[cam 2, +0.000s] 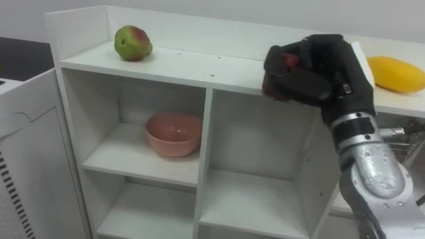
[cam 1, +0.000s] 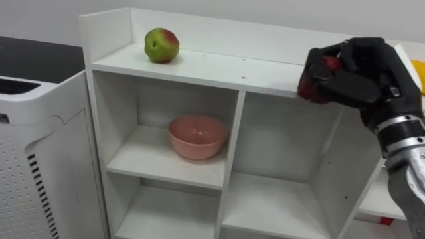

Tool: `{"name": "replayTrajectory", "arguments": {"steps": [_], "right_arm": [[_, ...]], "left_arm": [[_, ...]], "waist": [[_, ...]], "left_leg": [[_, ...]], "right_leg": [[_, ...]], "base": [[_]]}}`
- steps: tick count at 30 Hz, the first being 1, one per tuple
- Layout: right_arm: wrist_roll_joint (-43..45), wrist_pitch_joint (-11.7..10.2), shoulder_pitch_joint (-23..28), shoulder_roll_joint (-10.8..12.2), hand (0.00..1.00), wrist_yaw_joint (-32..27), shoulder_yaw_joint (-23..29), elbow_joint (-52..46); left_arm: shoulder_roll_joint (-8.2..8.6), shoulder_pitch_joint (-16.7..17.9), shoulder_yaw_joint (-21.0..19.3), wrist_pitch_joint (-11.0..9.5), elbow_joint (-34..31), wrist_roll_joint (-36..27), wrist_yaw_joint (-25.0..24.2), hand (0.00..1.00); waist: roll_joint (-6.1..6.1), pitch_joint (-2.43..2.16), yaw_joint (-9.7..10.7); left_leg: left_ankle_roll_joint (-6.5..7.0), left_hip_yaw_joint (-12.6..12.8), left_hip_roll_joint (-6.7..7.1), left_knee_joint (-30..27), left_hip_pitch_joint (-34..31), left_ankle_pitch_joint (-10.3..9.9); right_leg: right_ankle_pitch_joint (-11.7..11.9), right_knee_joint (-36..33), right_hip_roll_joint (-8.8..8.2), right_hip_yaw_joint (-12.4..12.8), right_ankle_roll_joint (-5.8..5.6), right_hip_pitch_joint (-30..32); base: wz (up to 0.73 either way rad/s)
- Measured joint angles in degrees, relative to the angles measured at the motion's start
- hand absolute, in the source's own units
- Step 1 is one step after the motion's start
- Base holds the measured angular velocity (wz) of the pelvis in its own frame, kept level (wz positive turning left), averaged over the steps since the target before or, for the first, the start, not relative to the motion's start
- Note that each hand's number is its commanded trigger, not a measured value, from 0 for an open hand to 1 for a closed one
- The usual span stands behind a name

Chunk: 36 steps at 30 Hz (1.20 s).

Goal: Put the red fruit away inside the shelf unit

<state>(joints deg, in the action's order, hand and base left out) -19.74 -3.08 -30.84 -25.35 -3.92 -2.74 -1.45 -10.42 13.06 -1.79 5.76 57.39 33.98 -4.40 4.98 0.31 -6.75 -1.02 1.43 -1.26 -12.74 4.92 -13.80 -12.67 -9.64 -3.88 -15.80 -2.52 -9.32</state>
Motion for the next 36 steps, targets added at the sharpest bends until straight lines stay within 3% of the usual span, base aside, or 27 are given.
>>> {"name": "replayTrajectory", "arguments": {"steps": [2,5,9,13,15,17,20,21,25,28,32,36], "right_arm": [[-0.11,0.00,0.47,1.31,1.00,0.32,-1.43,-1.16],[-0.88,0.03,2.14,3.29,1.00,0.31,-2.76,-3.97],[-3.25,0.10,3.53,5.04,1.00,0.77,-5.07,-6.49],[-5.33,0.14,6.25,9.53,1.00,2.72,-5.75,-6.29],[-7.15,0.14,6.62,10.72,1.00,3.85,-7.47,-5.89],[-7.57,0.05,6.71,12.54,1.00,5.57,-9.95,-3.35],[-7.56,0.13,8.03,15.06,1.00,6.62,-11.87,2.09],[-7.79,0.14,8.57,15.84,1.00,6.65,-11.89,4.22],[-12.23,0.13,9.01,16.56,1.00,6.80,-11.58,14.12],[-19.45,0.13,9.22,16.80,1.00,6.49,-10.86,22.14],[-26.28,0.29,9.43,16.81,1.00,6.32,-8.01,28.66],[-35.67,0.22,9.04,16.82,1.00,5.81,-4.59,35.02]], "left_arm": [[0.00,0.03,0.02,0.00,0.00,-0.01,0.51,0.00],[0.05,0.06,0.79,0.00,-0.02,-0.09,1.64,0.00],[0.00,0.11,2.65,0.15,0.01,-0.08,2.69,0.00],[0.40,-0.91,5.46,0.17,1.14,-0.09,4.40,0.00],[0.46,-1.78,6.82,0.16,1.54,-0.35,4.45,0.00],[0.50,-3.51,8.55,0.14,3.01,-2.32,5.32,0.00],[0.83,-5.36,9.42,0.05,5.26,-3.42,6.32,0.00],[0.87,-6.05,9.90,-0.01,5.87,-4.93,6.59,0.00],[1.28,-6.15,11.16,-0.01,7.47,-8.79,7.82,0.00],[1.77,-6.71,11.33,0.13,9.47,-11.79,7.97,0.00],[2.06,-6.85,11.23,0.24,9.44,-16.18,7.85,0.00],[2.41,-7.20,11.58,0.46,7.87,-18.75,8.58,0.00]], "waist": [[-0.47,0.13,-0.26],[-1.16,-0.21,-0.74],[-1.68,-0.24,-0.86],[-1.96,-0.15,-1.28],[-2.02,-0.11,-1.38],[-2.86,0.31,-1.39],[-3.59,0.41,-1.42],[-4.01,0.67,-1.41],[-5.84,0.81,-1.13],[-7.26,1.22,-0.98],[-7.58,1.42,-1.21],[-8.12,1.74,-1.45]], "left_leg": [[0.00,-0.10,-0.03,0.14,0.78,0.00],[0.00,-0.03,-0.01,0.16,0.78,0.00],[0.00,0.22,-0.06,0.33,0.81,0.00],[0.00,0.52,-0.06,-0.08,-0.44,0.00],[0.00,0.53,-0.05,-0.56,-1.89,0.00],[0.08,0.49,-0.11,-1.36,-3.56,0.07],[0.12,0.41,-0.21,-3.13,-6.48,0.09],[0.19,0.33,-0.23,-3.83,-7.71,0.13],[0.70,0.20,-0.01,-5.38,-11.19,0.45],[0.81,0.15,-0.02,-8.08,-14.97,0.51],[0.92,0.27,0.62,-12.86,-22.44,0.48],[1.51,0.26,1.14,-17.47,-28.82,0.21]], "right_leg": [[0.00,0.04,0.04,0.17,0.00,-0.49],[0.00,0.03,0.07,1.16,0.00,-0.68],[0.00,0.06,0.13,1.45,0.00,-0.65],[0.00,-0.14,0.10,1.63,0.00,0.39],[0.06,-0.21,0.06,1.63,0.09,1.71],[0.30,-0.24,0.09,1.59,0.49,3.08],[0.34,-1.72,-0.02,1.49,0.56,5.65],[0.34,-2.48,-0.11,1.54,0.56,6.84],[0.33,-4.98,-0.86,0.83,0.54,10.49],[0.19,-8.28,-1.38,0.81,0.57,14.50],[-1.80,-16.75,-3.21,1.70,0.85,23.52],[-3.99,-23.79,-4.85,1.77,1.84,30.43]], "base": [[-0.05],[-0.01],[-0.04],[-0.03],[-0.03],[0.00],[0.05],[0.04],[0.06],[0.00],[0.03],[0.08]]}}
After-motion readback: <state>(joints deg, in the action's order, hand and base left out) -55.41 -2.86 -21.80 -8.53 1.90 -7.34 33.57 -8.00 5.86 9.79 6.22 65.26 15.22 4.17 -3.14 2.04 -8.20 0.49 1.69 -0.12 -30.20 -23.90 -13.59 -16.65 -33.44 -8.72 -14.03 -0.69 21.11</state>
